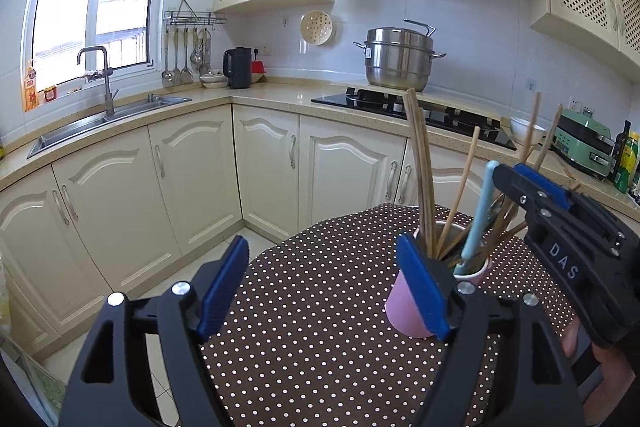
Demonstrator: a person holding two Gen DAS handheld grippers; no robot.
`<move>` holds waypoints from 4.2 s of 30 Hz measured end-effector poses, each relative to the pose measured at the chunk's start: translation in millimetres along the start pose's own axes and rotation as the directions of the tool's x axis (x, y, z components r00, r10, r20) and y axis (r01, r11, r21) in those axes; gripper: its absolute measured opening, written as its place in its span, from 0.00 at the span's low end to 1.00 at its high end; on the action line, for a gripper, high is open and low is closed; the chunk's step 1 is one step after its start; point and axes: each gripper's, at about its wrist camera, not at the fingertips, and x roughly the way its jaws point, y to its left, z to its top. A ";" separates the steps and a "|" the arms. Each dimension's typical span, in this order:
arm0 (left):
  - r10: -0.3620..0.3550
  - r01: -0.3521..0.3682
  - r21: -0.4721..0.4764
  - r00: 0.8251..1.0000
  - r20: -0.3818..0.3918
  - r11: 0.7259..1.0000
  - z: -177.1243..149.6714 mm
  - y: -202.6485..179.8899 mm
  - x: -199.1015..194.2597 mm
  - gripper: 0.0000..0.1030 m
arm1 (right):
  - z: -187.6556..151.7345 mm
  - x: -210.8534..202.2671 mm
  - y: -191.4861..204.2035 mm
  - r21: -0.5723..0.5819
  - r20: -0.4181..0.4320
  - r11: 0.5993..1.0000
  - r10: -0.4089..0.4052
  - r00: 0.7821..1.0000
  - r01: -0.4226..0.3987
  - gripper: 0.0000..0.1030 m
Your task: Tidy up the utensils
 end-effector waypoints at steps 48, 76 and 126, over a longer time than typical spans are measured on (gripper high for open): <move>-0.074 0.040 0.107 0.941 0.330 0.993 -42.2 -42.7 -255.2 0.88 | -6.2 -268.2 22.6 -0.008 0.117 0.998 -0.059 0.991 0.060 0.75; -0.089 0.047 0.115 0.918 0.386 0.992 -44.5 -42.9 -276.9 0.88 | -6.1 -284.3 23.8 -0.029 0.148 0.997 -0.073 0.986 0.078 0.78; -0.083 0.039 0.123 0.923 0.375 0.992 -50.0 -43.3 -273.0 0.88 | -8.0 -286.7 24.9 -0.021 0.131 0.997 -0.075 0.989 0.078 0.79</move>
